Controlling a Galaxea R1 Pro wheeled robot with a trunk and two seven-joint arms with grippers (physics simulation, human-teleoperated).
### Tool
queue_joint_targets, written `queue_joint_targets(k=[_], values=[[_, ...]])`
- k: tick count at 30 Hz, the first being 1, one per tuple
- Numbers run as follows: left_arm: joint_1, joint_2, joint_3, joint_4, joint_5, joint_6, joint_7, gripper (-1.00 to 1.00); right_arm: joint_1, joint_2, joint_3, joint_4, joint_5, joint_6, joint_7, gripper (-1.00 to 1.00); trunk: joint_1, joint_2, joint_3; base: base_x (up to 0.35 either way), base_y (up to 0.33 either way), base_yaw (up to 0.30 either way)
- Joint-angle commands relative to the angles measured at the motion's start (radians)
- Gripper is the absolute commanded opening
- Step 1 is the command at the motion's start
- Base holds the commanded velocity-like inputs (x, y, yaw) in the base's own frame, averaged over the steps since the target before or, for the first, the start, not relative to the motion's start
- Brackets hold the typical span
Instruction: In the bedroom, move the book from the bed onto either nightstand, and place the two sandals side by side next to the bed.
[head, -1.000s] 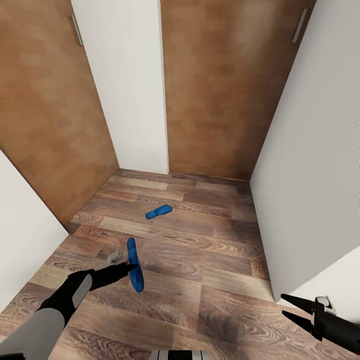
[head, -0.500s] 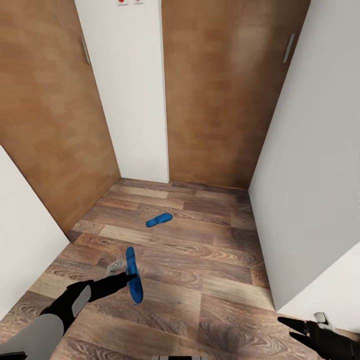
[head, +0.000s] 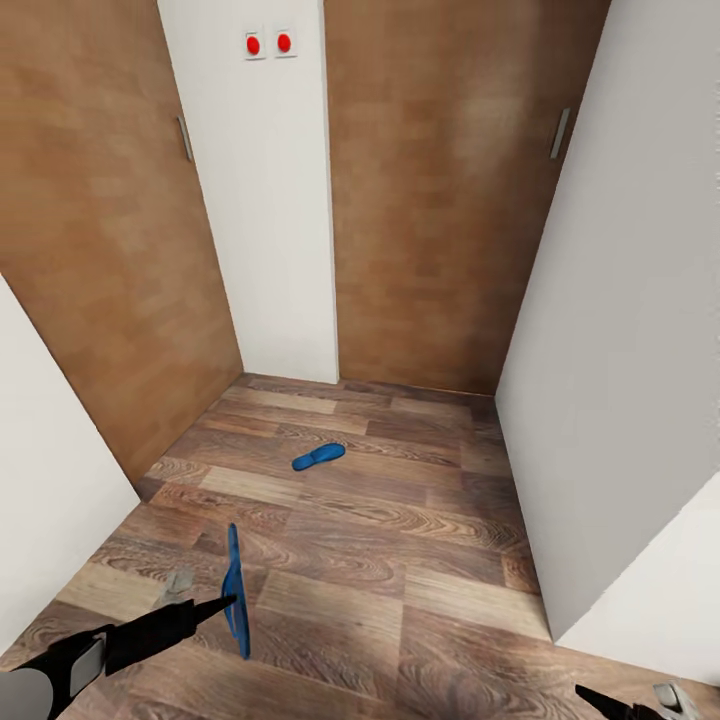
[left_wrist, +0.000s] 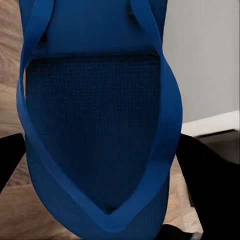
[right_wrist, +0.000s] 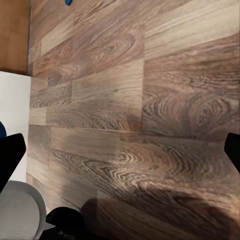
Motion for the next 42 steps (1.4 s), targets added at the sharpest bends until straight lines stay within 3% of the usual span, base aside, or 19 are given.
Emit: queue_joint_targets(k=[1,2,7,10,16,19,26,42], values=[[0.0,-0.002,0.007,0.005,-0.026,0.007,-0.011,-1.0,0.0,0.0,0.025,0.015,-0.006,-0.014,0.024,1.0,-0.001,0.0,0.003,0.0,0.0,0.0],[0.0,-0.002,0.007,0.006,-0.033,0.006,-0.012,-1.0,0.0,0.0,0.036,0.02,-0.006,-0.019,0.03,1.0,-0.001,0.0,0.007,0.0,0.0,0.0],[0.001,-0.033,0.006,0.011,-0.061,0.003,-0.002,-1.0,0.0,0.0,0.162,0.056,0.027,-0.1,0.052,1.0,-0.003,0.001,0.026,0.0,0.0,0.0],[0.001,-0.045,0.006,0.011,-0.063,0.003,0.052,-1.0,0.0,0.0,0.182,0.058,0.044,-0.13,0.052,1.0,-0.005,0.002,0.038,0.0,0.0,0.0],[0.003,-0.05,0.006,0.011,-0.062,0.003,0.147,-1.0,0.0,0.0,0.19,0.061,0.067,-0.142,0.05,1.0,-0.007,0.003,0.061,0.0,0.0,0.0],[0.004,-0.058,0.006,0.011,-0.062,0.003,0.169,-1.0,0.0,0.0,0.19,0.061,0.069,-0.143,0.05,1.0,-0.007,0.003,0.061,0.0,0.0,0.0],[0.007,-0.063,0.006,0.011,-0.062,0.003,0.174,-1.0,0.0,0.0,0.19,0.061,0.069,-0.143,0.05,1.0,-0.007,0.003,0.061,0.0,0.0,0.0],[0.007,-0.064,0.005,0.011,-0.062,0.003,0.175,-1.0,0.0,0.001,0.19,0.061,0.069,-0.143,0.049,1.0,-0.015,0.007,0.123,0.0,0.0,0.0]])
